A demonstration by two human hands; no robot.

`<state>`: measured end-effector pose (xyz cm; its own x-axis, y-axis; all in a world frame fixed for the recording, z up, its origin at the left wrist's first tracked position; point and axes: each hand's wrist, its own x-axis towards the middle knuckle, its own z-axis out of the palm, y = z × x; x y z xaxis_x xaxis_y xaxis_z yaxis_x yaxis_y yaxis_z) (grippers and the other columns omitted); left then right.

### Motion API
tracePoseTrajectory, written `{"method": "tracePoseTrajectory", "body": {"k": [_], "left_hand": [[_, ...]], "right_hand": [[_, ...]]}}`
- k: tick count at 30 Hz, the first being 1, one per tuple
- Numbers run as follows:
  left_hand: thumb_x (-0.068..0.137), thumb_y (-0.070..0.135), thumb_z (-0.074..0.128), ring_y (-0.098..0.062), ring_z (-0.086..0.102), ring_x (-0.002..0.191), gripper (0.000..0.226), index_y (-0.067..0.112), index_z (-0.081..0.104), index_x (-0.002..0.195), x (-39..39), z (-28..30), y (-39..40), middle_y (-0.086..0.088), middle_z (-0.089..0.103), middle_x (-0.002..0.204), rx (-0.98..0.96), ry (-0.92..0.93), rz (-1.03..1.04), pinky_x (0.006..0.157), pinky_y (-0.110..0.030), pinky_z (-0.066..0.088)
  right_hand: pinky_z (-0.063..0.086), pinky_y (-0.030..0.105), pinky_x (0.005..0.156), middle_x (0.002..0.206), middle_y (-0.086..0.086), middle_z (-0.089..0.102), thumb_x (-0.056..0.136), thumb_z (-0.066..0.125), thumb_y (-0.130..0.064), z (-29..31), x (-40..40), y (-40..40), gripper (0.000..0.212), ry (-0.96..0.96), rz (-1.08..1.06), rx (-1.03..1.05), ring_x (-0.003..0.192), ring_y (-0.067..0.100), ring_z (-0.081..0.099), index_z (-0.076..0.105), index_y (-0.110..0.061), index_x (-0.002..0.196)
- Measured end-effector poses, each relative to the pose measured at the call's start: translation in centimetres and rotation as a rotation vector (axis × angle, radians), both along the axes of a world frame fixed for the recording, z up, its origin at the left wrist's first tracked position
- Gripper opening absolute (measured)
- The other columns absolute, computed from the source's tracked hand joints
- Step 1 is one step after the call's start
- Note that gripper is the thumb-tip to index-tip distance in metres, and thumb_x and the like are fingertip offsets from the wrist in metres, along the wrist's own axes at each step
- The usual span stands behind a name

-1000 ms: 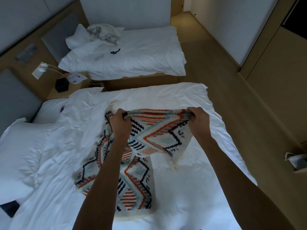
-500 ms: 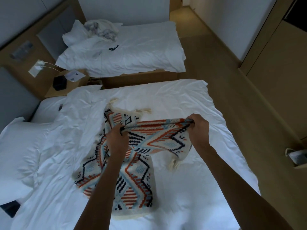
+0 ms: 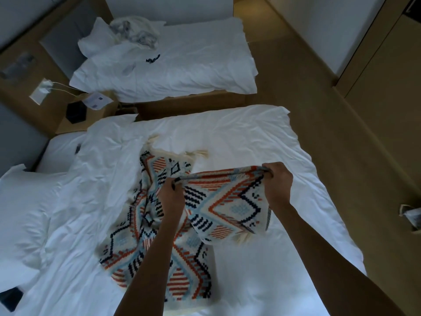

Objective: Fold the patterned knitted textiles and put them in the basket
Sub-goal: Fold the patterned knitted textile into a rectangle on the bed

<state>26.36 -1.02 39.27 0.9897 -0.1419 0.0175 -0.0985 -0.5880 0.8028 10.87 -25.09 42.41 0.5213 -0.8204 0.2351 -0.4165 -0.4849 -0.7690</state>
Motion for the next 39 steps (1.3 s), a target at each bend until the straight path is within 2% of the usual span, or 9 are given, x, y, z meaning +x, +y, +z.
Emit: {"method": "tracePoseTrajectory", "body": {"k": [3,6,10,16,22,28,31,35,39], "left_hand": [[0.096,0.012,0.054,-0.026,0.054,0.061,0.009,0.014,0.056,0.087,2.4,2.8,-2.5,-0.010,0.060,0.073,-0.064,-0.071,0.013,0.052,-0.032,0.037],[0.095,0.012,0.054,-0.022,0.058,0.073,0.008,0.011,0.062,0.096,5.0,6.9,-4.7,-0.007,0.064,0.085,-0.148,-0.186,0.008,0.062,-0.028,0.042],[0.095,0.009,0.056,-0.008,0.057,0.099,0.027,0.004,0.062,0.121,7.0,12.9,-6.3,-0.002,0.063,0.113,-0.292,-0.328,0.066,0.079,0.002,0.036],[0.093,0.010,0.059,-0.013,0.062,0.109,0.029,0.010,0.060,0.122,8.0,13.6,-5.7,-0.003,0.064,0.121,-0.374,-0.463,0.055,0.090,-0.019,0.050],[0.083,-0.001,0.063,-0.028,0.064,0.090,0.022,0.005,0.066,0.104,5.4,4.0,-3.2,-0.013,0.068,0.096,-0.145,-0.357,0.069,0.081,-0.033,0.051],[0.076,-0.010,0.058,-0.027,0.056,0.072,0.019,0.004,0.064,0.087,0.4,-4.6,-0.7,-0.010,0.061,0.079,0.090,-0.089,-0.017,0.063,-0.033,0.044],[0.077,-0.009,0.052,-0.026,0.056,0.068,0.025,0.003,0.066,0.093,-2.0,-8.1,1.2,-0.009,0.064,0.080,0.195,0.057,-0.062,0.060,-0.031,0.046],[0.082,-0.008,0.050,-0.033,0.059,0.063,0.023,0.001,0.066,0.095,-4.7,-11.3,4.0,-0.017,0.064,0.074,0.284,0.153,-0.109,0.056,-0.044,0.054],[0.084,-0.009,0.051,-0.033,0.062,0.076,0.041,0.007,0.069,0.117,-7.6,-13.2,6.4,-0.016,0.069,0.090,0.362,0.194,-0.176,0.062,-0.032,0.046]], "right_hand": [[0.043,0.021,0.084,0.099,0.015,0.069,0.079,0.052,0.013,2.1,3.1,-2.3,0.034,-0.063,-0.028,-0.060,0.092,0.028,0.065,0.072,-0.002,0.102],[0.045,0.026,0.083,0.095,0.015,0.070,0.076,0.054,0.015,5.2,5.9,-4.6,0.032,-0.179,-0.036,-0.146,0.089,0.031,0.064,0.071,-0.001,0.098],[0.052,0.034,0.089,0.098,0.011,0.070,0.084,0.059,0.007,9.2,8.4,-7.2,0.022,-0.361,-0.008,-0.266,0.093,0.027,0.065,0.070,-0.004,0.099],[0.048,0.023,0.095,0.104,0.011,0.068,0.089,0.062,-0.001,10.9,9.3,-7.8,0.016,-0.459,0.035,-0.338,0.099,0.021,0.062,0.069,-0.005,0.103],[0.054,0.036,0.088,0.103,0.013,0.068,0.082,0.069,0.006,3.3,5.7,-6.0,0.028,-0.163,0.167,-0.242,0.094,0.027,0.065,0.070,-0.003,0.109],[0.057,0.038,0.070,0.081,0.018,0.070,0.070,0.066,0.013,-6.5,1.2,-3.8,0.020,0.297,0.191,0.000,0.074,0.035,0.067,0.074,0.001,0.084],[0.051,0.030,0.062,0.076,0.014,0.070,0.074,0.065,0.006,-9.9,-1.0,-2.2,0.016,0.483,0.235,0.065,0.072,0.033,0.066,0.075,-0.005,0.081],[0.027,0.013,0.052,0.081,0.007,0.072,0.080,0.060,-0.011,-12.4,-4.3,0.3,0.016,0.660,0.292,0.178,0.079,0.027,0.066,0.076,-0.014,0.082],[0.043,0.025,0.070,0.102,0.013,0.071,0.087,0.064,-0.011,-13.4,-7.5,3.1,0.019,0.807,0.378,0.272,0.097,0.031,0.065,0.075,-0.008,0.103]]}}
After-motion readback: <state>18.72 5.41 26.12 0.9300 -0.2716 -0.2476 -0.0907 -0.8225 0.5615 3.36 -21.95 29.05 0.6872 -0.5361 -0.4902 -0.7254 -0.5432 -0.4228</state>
